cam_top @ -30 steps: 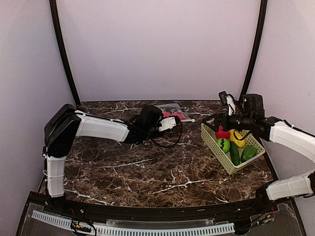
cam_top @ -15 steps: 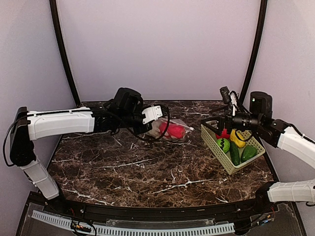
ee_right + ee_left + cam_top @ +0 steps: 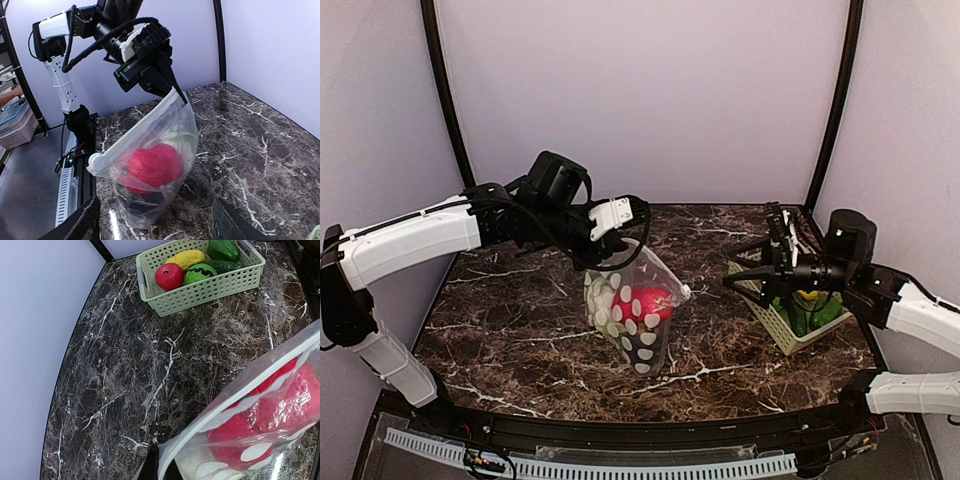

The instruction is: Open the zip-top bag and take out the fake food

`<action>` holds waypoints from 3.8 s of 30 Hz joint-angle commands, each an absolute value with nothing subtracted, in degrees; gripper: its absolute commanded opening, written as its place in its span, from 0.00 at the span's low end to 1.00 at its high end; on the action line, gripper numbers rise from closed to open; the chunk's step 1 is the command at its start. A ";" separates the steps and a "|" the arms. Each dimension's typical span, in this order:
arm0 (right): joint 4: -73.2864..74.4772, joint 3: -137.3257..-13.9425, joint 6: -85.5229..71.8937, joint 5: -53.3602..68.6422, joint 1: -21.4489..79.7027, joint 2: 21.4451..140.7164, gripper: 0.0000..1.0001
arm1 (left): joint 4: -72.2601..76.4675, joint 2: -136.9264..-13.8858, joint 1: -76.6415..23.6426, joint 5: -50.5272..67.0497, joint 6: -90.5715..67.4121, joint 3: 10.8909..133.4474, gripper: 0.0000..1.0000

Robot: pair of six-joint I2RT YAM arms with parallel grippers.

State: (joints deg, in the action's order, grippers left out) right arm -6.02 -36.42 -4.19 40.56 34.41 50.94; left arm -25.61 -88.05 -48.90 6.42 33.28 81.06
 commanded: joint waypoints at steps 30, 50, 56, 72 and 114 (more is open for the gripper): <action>-41.01 -24.08 9.42 24.77 43.51 63.13 0.47 | -32.48 -91.94 -44.31 16.08 25.49 85.90 0.01; -45.88 -27.84 9.80 25.52 43.51 72.56 0.30 | -32.18 -92.35 -43.31 18.92 24.54 86.05 0.01; -44.92 -28.23 9.23 25.61 43.50 72.94 0.13 | -31.74 -92.32 -42.88 19.25 24.31 85.67 0.01; -35.96 -31.11 9.72 28.60 43.44 67.43 0.00 | -25.23 -86.11 -42.54 22.76 24.98 81.56 0.57; -32.39 -30.34 7.01 32.26 43.51 63.79 0.00 | -13.60 -101.05 -58.57 26.12 40.01 92.25 0.35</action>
